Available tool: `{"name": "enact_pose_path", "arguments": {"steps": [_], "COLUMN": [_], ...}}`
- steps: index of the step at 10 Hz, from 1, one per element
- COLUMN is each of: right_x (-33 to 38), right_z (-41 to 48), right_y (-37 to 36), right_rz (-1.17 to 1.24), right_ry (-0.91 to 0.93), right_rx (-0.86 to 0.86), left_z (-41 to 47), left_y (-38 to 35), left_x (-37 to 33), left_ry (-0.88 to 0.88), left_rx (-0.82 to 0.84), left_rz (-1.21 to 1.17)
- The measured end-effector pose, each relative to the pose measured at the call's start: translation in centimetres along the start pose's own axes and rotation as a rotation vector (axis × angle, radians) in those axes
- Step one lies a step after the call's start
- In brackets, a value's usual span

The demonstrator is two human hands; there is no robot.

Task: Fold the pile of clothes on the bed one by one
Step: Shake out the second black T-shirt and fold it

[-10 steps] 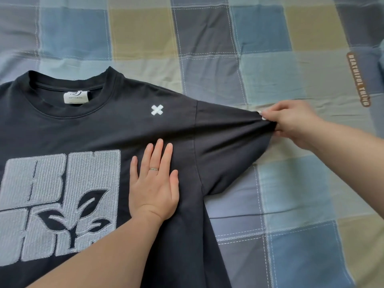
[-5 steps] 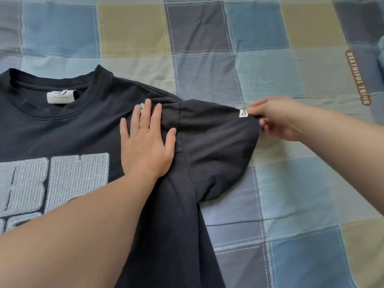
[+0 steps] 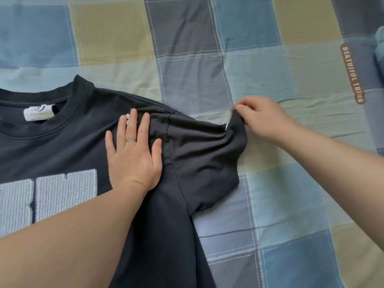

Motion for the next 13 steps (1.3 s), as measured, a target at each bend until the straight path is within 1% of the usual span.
{"name": "enact_pose_path", "arguments": {"steps": [1, 2, 3, 4, 5, 6, 7, 8, 9, 10, 11, 13], "right_x": [3.2, 4.4, 4.3, 2.5, 1.2, -1.6, -4.3, -4.4, -3.2, -3.5, -3.5, -4.4], "right_z": [1.1, 2.1, 1.6, -0.1, -1.2, -1.2, -1.5, -2.6, -4.3, -6.5, -9.0, -13.0], "right_y": [-1.8, -3.1, -4.9, -5.3, -4.6, -2.2, -0.8, -2.2, -4.6, -5.8, -7.5, -10.6], "right_rz": [0.052, -0.170, -0.370, -0.269, 0.014, 0.438, 0.623, 0.920, 0.995, 0.860, 0.804, 0.857], "right_ry": [-0.017, -0.079, -0.106, -0.164, -0.093, -0.149, -0.215, -0.344, -0.445, -0.458, -0.448, -0.541], "right_rx": [0.150, 0.302, 0.518, 0.648, 0.629, 0.379, 0.133, 0.087, 0.266, 0.383, 0.455, 0.436], "left_z": [0.0, 0.0, 0.1, 0.1, 0.1, 0.1, 0.1, 0.1, 0.1, 0.0, 0.0, 0.1], "left_y": [0.1, 0.0, 0.0, 0.0, 0.0, 0.0, 0.0, 0.0, -0.1, -0.1, 0.0, 0.0], "left_x": [0.0, 0.0, 0.0, 0.0, 0.1, 0.0, 0.1, 0.1, 0.1, 0.1, 0.0, 0.0], "left_ry": [0.004, 0.007, 0.008, 0.008, 0.009, 0.004, 0.005, 0.005, 0.006, 0.007, 0.006, 0.003], "left_rx": [0.002, 0.002, 0.000, 0.000, 0.000, 0.000, -0.001, -0.003, -0.003, 0.001, 0.000, -0.006], "left_rz": [0.001, 0.015, 0.018, 0.017, 0.013, 0.010, 0.008, 0.015, 0.013, 0.011, 0.009, -0.001]}}
Point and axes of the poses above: each hand's wrist, its own z-axis towards the middle knuckle, its own y-axis out of the back of the hand, x = y × z, the point moved 10 cm from there along z, towards the middle knuckle, and after that the axes turned 4 degrees about z, right-handed, at the moved point
